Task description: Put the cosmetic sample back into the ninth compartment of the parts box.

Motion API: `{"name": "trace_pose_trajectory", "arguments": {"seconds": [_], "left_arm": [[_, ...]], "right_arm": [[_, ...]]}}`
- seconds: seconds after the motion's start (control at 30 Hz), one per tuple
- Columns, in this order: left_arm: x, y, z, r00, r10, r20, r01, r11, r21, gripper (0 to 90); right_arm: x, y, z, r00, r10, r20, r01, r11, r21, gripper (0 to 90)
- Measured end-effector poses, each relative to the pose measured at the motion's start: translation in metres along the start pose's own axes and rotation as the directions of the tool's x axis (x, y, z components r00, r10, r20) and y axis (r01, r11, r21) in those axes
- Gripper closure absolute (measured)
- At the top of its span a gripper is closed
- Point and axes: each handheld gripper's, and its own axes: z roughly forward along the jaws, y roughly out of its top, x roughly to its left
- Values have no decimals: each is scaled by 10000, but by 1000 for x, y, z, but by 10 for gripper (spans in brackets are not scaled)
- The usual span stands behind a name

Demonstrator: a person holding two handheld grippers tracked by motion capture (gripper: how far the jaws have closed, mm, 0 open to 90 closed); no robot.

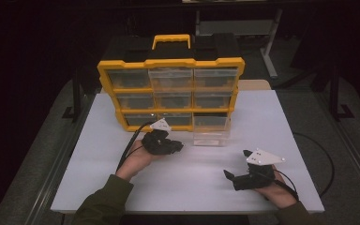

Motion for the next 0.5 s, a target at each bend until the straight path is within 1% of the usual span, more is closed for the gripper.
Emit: {"name": "trace_pose_trajectory", "arguments": {"seconds": [0.03, 0.13, 0.17, 0.2, 0.23, 0.27, 0.3, 0.33, 0.37, 0.4, 0.47, 0.5], "left_arm": [[0, 1, -1, 9999, 91, 47, -91, 10000, 16, 805], [-1, 4, -3, 9999, 125, 53, -126, 9999, 91, 805], [-1, 6, -4, 9997, 204, 110, -206, 9997, 109, 805], [-2, 7, -5, 9998, 138, 130, -139, 9999, 58, 806], [-1, 8, -6, 9997, 212, 135, -213, 9997, 80, 805], [-2, 9, -6, 9997, 184, 138, -185, 9998, 61, 806], [-2, 10, -7, 9995, 304, 115, -305, 9994, 131, 805], [-3, 11, -8, 9992, 377, 144, -378, 9992, 109, 805], [-3, 13, -9, 9992, 362, 143, -364, 9993, 74, 805], [-3, 14, -11, 9987, 487, 134, -488, 9988, 75, 805], [-3, 17, -13, 9980, 602, 171, -604, 9981, 75, 805], [-3, 18, -14, 9981, 564, 246, -567, 9984, 86, 805]], "right_arm": [[0, 0, 0, 10000, -7, 2, 7, 10000, -5, 0], [0, 0, 0, 10000, 24, -3, -24, 10000, -16, 0], [0, 0, 0, 10000, 8, -1, -8, 10000, -26, 0], [0, 0, 0, 10000, 18, -6, -18, 10000, -20, 0], [0, 0, 0, 10000, 31, -9, -31, 10000, -18, 0], [0, 0, 0, 10000, 42, -7, -42, 10000, -1, 0], [0, 0, 0, 10000, 44, -10, -44, 10000, 5, 0], [1, 0, 0, 10000, 49, -8, -49, 10000, 2, 0], [0, 0, 0, 10000, 14, -5, -14, 10000, -18, 0], [0, 0, 0, 10000, 35, 7, -35, 10000, -10, 0], [1, 1, 0, 10000, 84, 12, -84, 10000, -6, 0], [1, 1, 0, 10000, 46, 19, -46, 10000, -25, 0]]}}
